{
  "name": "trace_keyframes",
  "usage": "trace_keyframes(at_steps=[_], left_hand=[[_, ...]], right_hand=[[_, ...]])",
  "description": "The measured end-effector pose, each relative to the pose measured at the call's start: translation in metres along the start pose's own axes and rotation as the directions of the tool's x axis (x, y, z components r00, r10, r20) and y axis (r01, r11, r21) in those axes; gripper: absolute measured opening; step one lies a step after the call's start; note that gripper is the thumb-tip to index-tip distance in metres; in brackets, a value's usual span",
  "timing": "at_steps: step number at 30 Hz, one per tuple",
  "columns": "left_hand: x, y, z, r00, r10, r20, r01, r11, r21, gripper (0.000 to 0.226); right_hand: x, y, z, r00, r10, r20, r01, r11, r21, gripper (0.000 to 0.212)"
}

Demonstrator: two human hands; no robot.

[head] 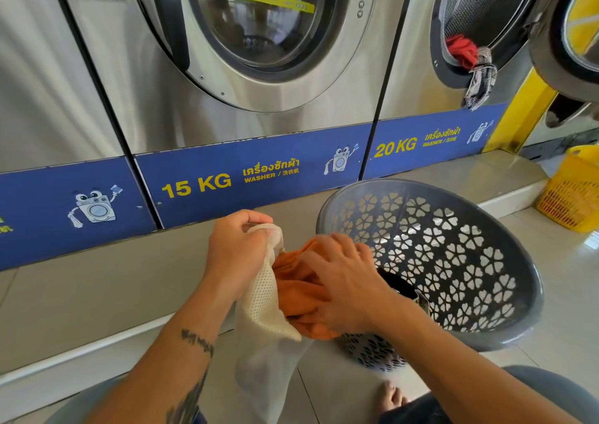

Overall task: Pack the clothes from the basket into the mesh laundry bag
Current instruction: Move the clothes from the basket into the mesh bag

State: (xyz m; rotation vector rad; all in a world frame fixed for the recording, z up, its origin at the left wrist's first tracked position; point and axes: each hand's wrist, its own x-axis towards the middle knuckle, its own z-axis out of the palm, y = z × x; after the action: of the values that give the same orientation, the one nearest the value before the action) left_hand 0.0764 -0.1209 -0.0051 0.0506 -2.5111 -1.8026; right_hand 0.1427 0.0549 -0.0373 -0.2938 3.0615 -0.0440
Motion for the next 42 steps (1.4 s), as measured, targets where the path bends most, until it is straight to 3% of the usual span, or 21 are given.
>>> trace_keyframes(at_steps=[2,4,7,11,16,20,24,27,33,35,38,42], left_hand=[[0.000,0.000,-0.001,1.000,0.017,-0.006,-0.017,1.000,0.010,0.023],[0.001,0.000,-0.001,1.000,0.026,-0.011,-0.026,0.999,0.018,0.023],[0.001,-0.002,0.000,0.999,0.037,0.008,-0.037,0.999,0.037,0.022],[0.000,-0.012,0.003,0.997,0.027,0.075,-0.037,0.991,0.125,0.021],[-0.006,-0.053,0.004,0.986,-0.048,0.161,-0.008,0.944,0.329,0.016],[-0.011,-0.089,-0.008,0.974,-0.163,0.155,0.076,0.887,0.455,0.011],[-0.014,-0.104,-0.025,0.976,-0.180,0.119,0.103,0.874,0.474,0.010],[-0.015,-0.108,-0.031,0.974,-0.193,0.121,0.115,0.873,0.473,0.010],[-0.008,-0.110,-0.029,0.967,-0.198,0.164,0.099,0.875,0.474,0.017],[-0.006,-0.107,-0.024,0.963,-0.176,0.204,0.061,0.879,0.472,0.016],[-0.006,-0.103,-0.016,0.958,-0.137,0.250,-0.001,0.875,0.485,0.016],[-0.005,-0.099,-0.011,0.954,-0.102,0.281,-0.044,0.882,0.469,0.014]], right_hand=[[0.000,0.012,0.004,0.990,0.099,0.096,-0.103,0.994,0.032,0.085],[0.001,0.019,0.010,0.988,0.130,0.086,-0.139,0.984,0.112,0.062],[0.005,0.015,0.018,0.986,0.163,-0.018,-0.159,0.978,0.134,0.051],[0.008,0.001,0.023,0.947,0.150,-0.284,-0.172,0.984,-0.054,0.024],[0.006,-0.019,0.028,0.903,-0.008,-0.429,0.024,0.999,0.033,0.031],[0.007,-0.050,0.065,0.945,-0.126,-0.302,0.139,0.990,0.019,0.018],[0.019,-0.067,0.105,0.965,-0.253,-0.074,0.261,0.885,0.384,0.013],[0.018,-0.063,0.123,0.965,-0.250,0.084,0.171,0.836,0.521,0.046],[0.007,-0.054,0.136,0.921,-0.166,0.352,0.084,0.968,0.236,0.103],[0.010,-0.048,0.141,0.925,-0.094,0.368,0.025,0.981,0.190,0.094],[0.021,-0.032,0.135,0.942,-0.019,0.336,-0.070,0.965,0.252,0.070],[0.030,-0.030,0.121,0.986,0.082,0.144,-0.134,0.907,0.400,0.051]])
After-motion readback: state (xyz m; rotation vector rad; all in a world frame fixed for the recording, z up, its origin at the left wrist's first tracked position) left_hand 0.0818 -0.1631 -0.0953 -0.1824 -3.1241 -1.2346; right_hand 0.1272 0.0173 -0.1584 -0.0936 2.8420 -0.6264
